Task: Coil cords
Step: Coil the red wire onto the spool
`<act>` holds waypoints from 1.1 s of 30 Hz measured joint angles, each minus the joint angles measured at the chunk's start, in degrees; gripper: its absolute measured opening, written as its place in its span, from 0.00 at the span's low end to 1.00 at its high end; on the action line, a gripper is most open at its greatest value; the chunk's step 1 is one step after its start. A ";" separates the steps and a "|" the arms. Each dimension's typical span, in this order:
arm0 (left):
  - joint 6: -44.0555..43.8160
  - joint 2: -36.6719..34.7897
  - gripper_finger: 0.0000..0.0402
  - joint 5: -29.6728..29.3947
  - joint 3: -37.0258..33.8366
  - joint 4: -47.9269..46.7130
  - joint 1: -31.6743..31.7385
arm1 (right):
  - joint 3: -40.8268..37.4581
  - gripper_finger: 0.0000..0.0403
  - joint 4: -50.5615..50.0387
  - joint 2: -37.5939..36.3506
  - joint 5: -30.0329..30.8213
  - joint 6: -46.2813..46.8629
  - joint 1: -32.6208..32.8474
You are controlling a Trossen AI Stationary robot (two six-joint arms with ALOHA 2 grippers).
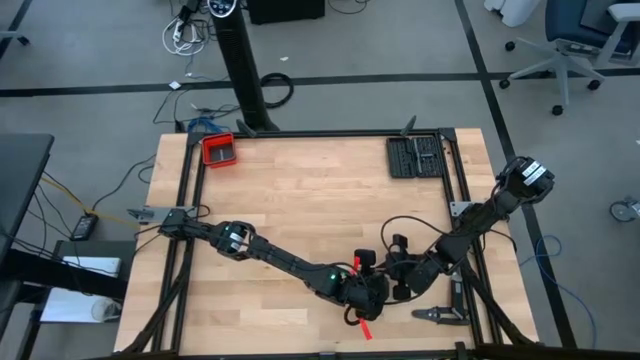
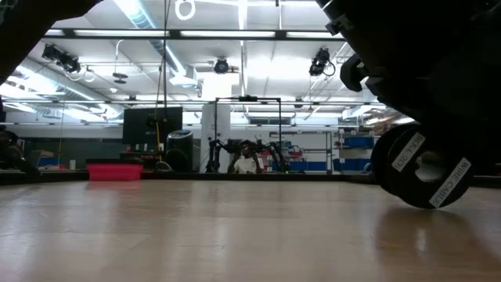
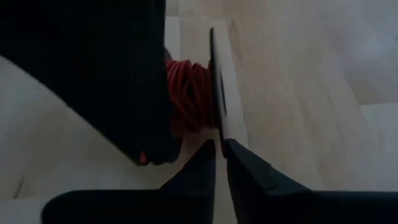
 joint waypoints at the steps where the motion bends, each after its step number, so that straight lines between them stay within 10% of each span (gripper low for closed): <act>1: 0.00 0.00 0.01 0.00 0.00 -0.06 0.00 | 0.00 0.10 -0.04 0.00 -0.06 0.34 0.19; 33: -1.66 -0.61 0.00 2.53 0.44 -2.55 0.11 | 0.07 0.24 -2.22 -6.69 8.60 -5.03 4.55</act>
